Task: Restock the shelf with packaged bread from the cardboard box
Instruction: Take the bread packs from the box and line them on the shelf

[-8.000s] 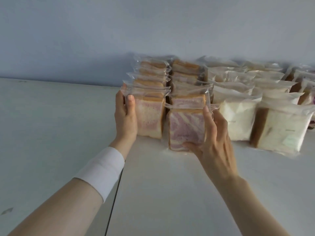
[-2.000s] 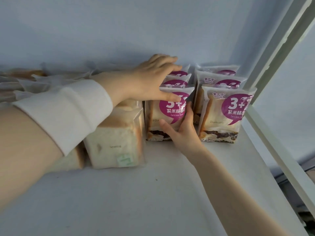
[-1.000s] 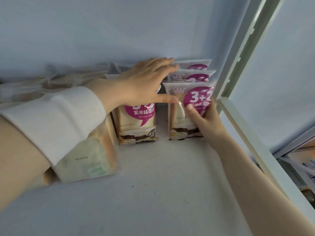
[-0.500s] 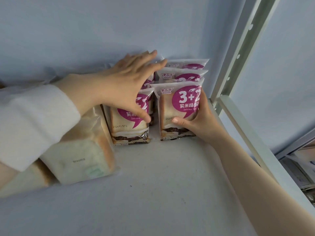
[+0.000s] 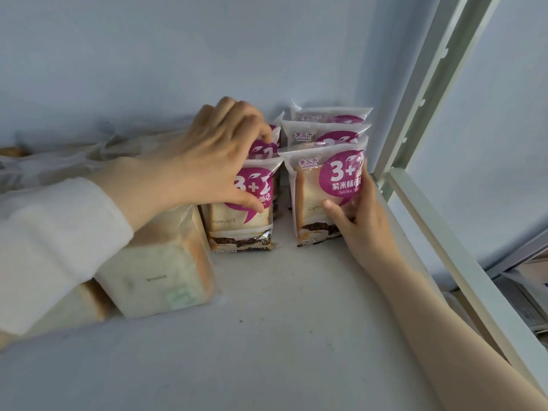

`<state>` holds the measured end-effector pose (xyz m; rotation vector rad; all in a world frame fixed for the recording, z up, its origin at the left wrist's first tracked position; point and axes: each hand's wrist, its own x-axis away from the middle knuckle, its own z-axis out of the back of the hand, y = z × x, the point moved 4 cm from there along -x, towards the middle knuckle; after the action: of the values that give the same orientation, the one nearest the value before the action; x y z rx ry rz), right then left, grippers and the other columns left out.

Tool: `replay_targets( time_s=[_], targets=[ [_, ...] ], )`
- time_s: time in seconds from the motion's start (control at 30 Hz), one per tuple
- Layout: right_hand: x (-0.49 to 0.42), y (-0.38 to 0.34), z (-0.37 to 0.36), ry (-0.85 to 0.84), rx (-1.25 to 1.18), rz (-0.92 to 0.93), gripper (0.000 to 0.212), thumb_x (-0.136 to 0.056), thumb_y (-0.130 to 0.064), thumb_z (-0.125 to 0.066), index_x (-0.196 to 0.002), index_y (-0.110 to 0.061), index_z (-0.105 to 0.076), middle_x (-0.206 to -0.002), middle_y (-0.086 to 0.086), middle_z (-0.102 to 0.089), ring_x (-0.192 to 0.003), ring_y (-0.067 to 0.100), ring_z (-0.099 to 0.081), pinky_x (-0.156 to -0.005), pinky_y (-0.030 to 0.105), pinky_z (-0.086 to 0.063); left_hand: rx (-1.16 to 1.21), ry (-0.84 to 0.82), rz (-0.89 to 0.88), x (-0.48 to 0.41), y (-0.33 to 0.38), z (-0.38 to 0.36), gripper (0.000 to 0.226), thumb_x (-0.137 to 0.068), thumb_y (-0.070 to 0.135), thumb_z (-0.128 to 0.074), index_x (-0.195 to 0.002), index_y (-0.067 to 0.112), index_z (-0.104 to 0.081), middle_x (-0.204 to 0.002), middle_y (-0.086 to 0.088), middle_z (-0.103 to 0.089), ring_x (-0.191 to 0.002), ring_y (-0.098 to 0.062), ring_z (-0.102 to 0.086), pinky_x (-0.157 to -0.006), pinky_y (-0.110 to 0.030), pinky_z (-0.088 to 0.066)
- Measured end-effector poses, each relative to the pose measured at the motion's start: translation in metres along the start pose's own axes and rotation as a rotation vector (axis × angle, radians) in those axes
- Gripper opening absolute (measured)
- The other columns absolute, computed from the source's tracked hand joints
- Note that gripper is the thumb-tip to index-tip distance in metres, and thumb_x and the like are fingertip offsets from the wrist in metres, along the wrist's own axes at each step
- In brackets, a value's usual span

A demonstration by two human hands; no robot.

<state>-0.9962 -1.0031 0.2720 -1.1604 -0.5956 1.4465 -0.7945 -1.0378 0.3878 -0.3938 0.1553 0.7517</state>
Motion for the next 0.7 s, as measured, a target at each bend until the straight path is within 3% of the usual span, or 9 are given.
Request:
replay_targets(
  time_s=[0.07, 0.13, 0.23, 0.3, 0.37, 0.43, 0.5, 0.63, 0.7],
  targets=[
    [0.005, 0.002, -0.003, 0.045, -0.025, -0.032, 0.089, -0.08, -0.037, -0.066, -0.148, -0.021, -0.011, -0.108, -0.041, -0.033, -0.091, -0.035, -0.038, -0.073, -0.008, -0.035, -0.009, -0.073, 0.055, 0.003, -0.002, 0.0, 0.084, -0.049, 0.072, -0.059, -0.108, 0.013, -0.046, -0.111, -0.009, -0.051, -0.104, -0.026, -0.043, -0.085, -0.041, -0.035],
    [0.007, 0.001, -0.006, 0.071, -0.068, -0.076, 0.076, -0.082, -0.029, -0.067, -0.143, -0.021, -0.022, -0.105, -0.038, -0.04, -0.084, -0.03, -0.046, -0.072, -0.002, -0.041, 0.036, -0.194, 0.104, 0.003, -0.003, -0.004, 0.075, -0.054, 0.067, -0.065, -0.107, 0.018, -0.046, -0.112, -0.003, -0.051, -0.106, -0.022, -0.047, -0.086, -0.035, -0.037],
    [0.01, 0.0, -0.007, 0.124, -0.174, -0.124, 0.048, -0.086, -0.023, -0.063, -0.121, -0.026, -0.031, -0.097, -0.026, -0.05, -0.079, -0.023, -0.053, -0.07, 0.01, -0.047, 0.14, -0.222, 0.131, 0.0, -0.002, -0.007, 0.059, -0.06, 0.053, -0.075, -0.093, 0.021, -0.038, -0.103, 0.001, -0.048, -0.091, -0.015, -0.044, -0.062, -0.023, -0.032],
    [0.01, -0.001, -0.006, 0.148, -0.205, -0.118, 0.047, -0.088, -0.021, -0.06, -0.118, -0.026, -0.024, -0.099, -0.025, -0.047, -0.081, -0.024, -0.053, -0.067, 0.004, -0.046, 0.252, -0.223, 0.151, -0.001, 0.001, -0.007, 0.058, -0.062, 0.045, -0.078, -0.09, 0.021, -0.034, -0.099, 0.003, -0.05, -0.084, -0.013, -0.044, -0.052, -0.018, -0.028],
    [0.007, -0.005, -0.009, 0.118, -0.179, -0.09, 0.055, -0.088, -0.018, -0.059, -0.128, -0.017, -0.02, -0.104, -0.022, -0.044, -0.088, -0.018, -0.053, -0.07, 0.001, -0.044, 0.358, -0.194, 0.161, -0.003, 0.005, -0.006, 0.057, -0.062, 0.039, -0.08, -0.091, 0.022, -0.034, -0.097, 0.005, -0.05, -0.083, -0.014, -0.047, -0.052, -0.015, -0.031],
    [0.003, -0.01, -0.016, 0.04, -0.154, -0.055, 0.067, -0.087, -0.016, -0.06, -0.135, -0.009, -0.013, -0.117, -0.009, -0.044, -0.105, 0.001, -0.052, -0.085, 0.011, -0.046, 0.412, -0.156, 0.166, -0.006, 0.008, -0.004, 0.057, -0.062, 0.035, -0.081, -0.089, 0.023, -0.032, -0.096, 0.006, -0.046, -0.084, -0.013, -0.044, -0.054, -0.014, -0.028],
    [0.002, -0.011, -0.023, -0.052, -0.146, -0.054, 0.076, -0.087, -0.022, -0.06, -0.139, -0.01, -0.006, -0.133, 0.004, -0.039, -0.112, 0.011, -0.048, -0.092, 0.021, -0.045, 0.405, -0.157, 0.172, -0.008, 0.011, -0.005, 0.059, -0.062, 0.032, -0.082, -0.09, 0.021, -0.031, -0.098, 0.006, -0.041, -0.089, -0.012, -0.039, -0.057, -0.019, -0.026],
    [-0.003, -0.01, -0.017, -0.126, -0.344, -0.141, 0.088, -0.08, -0.057, -0.053, -0.146, -0.023, -0.006, -0.141, -0.003, -0.038, -0.117, -0.004, -0.047, -0.091, 0.009, -0.045, 0.299, -0.126, 0.159, -0.003, 0.016, -0.007, 0.063, -0.06, 0.033, -0.082, -0.098, 0.015, -0.036, -0.106, -0.004, -0.041, -0.099, -0.016, -0.036, -0.074, -0.019, -0.023],
    [-0.014, -0.005, -0.013, -0.071, -0.428, -0.238, 0.088, -0.074, -0.072, -0.033, -0.148, -0.029, -0.009, -0.15, -0.006, -0.03, -0.132, 0.005, -0.038, -0.106, 0.025, -0.04, 0.246, -0.074, 0.161, 0.001, 0.018, 0.001, 0.081, -0.055, 0.041, -0.082, -0.116, 0.009, -0.039, -0.118, -0.014, -0.041, -0.111, -0.027, -0.039, -0.09, -0.029, -0.031]
  ],
)
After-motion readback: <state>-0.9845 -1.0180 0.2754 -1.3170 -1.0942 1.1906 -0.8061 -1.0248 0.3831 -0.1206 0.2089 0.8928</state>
